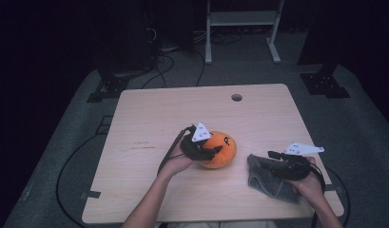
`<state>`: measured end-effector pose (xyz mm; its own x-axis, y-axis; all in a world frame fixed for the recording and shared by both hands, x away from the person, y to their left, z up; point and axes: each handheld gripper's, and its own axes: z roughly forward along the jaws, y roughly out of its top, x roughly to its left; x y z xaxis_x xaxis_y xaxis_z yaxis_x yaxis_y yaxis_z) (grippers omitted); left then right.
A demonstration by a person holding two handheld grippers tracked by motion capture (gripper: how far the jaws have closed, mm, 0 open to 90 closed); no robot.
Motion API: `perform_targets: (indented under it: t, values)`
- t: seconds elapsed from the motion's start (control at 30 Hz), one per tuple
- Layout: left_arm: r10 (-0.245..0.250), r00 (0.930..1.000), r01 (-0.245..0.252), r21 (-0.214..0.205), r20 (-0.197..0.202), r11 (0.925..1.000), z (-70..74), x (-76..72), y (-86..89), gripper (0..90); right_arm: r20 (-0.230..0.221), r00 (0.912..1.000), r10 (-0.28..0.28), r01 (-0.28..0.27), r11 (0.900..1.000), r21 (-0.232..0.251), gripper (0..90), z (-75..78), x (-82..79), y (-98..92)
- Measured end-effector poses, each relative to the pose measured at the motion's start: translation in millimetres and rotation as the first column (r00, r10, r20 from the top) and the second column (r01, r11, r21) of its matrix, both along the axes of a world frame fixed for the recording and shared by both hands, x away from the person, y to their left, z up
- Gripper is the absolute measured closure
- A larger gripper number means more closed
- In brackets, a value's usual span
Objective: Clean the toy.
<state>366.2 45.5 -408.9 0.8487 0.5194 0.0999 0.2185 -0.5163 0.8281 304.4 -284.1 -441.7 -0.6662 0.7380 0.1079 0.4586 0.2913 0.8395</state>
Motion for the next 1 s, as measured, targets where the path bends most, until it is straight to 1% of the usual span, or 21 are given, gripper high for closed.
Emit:
perform_targets:
  t: [0.03,0.1,0.2,0.23,0.33,0.37,0.43,0.53,0.6,0.77,0.83,1.0]
  values:
    - [-0.004,1.0,0.004,0.007,-0.005,1.0,-2.3,0.2,-1.2,40.1,-0.001,1.0,0.001,-0.001,1.0,0.001,40.9,-0.1,0.1,0.2]
    - [-0.009,0.9999,0.009,-0.005,-0.014,1.0,-2.6,0.3,-1.1,37.7,-0.001,1.0,0.002,-0.002,1.0,0.0,40.8,-0.2,0.2,0.5]
    - [-0.007,0.9998,0.007,0.007,-0.018,0.9999,0.4,-0.2,0.0,29.3,0.002,1.0,0.003,-0.003,1.0,0.0,40.8,0.3,0.0,0.3]
    - [-0.009,0.9997,0.009,-0.009,-0.021,0.9999,1.7,-1.6,0.7,27.6,0.001,1.0,0.001,-0.001,1.0,0.002,40.7,0.8,-0.2,0.5]
    - [-0.015,0.9998,0.015,-0.024,-0.014,0.9996,6.5,-4.5,4.3,24.7,0.004,1.0,0.002,-0.002,1.0,0.004,40.5,1.4,-1.0,1.2]
    - [-0.012,0.9997,0.012,-0.038,-0.02,0.9992,8.4,-5.5,5.4,22.9,0.002,1.0,0.002,-0.002,1.0,0.003,40.5,1.2,-1.3,1.5]
    - [-0.006,0.9998,0.005,-0.05,-0.018,0.9987,10.8,-7.0,7.9,20.1,0.001,1.0,0.003,-0.003,1.0,0.001,40.5,1.0,-1.7,2.0]
    - [-0.004,0.9997,0.003,-0.049,-0.024,0.9988,12.8,-8.9,12.3,17.9,0.005,1.0,0.004,-0.004,1.0,0.001,40.5,1.4,-2.0,1.8]
    - [-0.003,0.9997,0.001,-0.062,-0.025,0.9981,13.0,-10.5,15.7,17.3,0.006,1.0,0.004,-0.004,1.0,0.004,40.4,1.6,-1.9,1.3]
    - [0.011,0.9993,-0.013,-0.067,-0.036,0.9977,13.4,-12.3,26.7,15.1,0.006,1.0,0.002,-0.002,1.0,0.005,40.3,1.5,-1.4,1.1]
    - [0.019,0.9991,-0.022,-0.075,-0.037,0.9969,13.6,-13.0,30.3,13.9,0.006,1.0,0.001,-0.001,1.0,0.006,40.3,1.7,-1.5,0.9]
    - [0.028,0.9989,-0.03,-0.075,-0.037,0.9967,14.4,-15.4,39.6,12.2,0.004,1.0,0.0,0.0,1.0,0.01,40.3,1.8,-1.6,0.3]
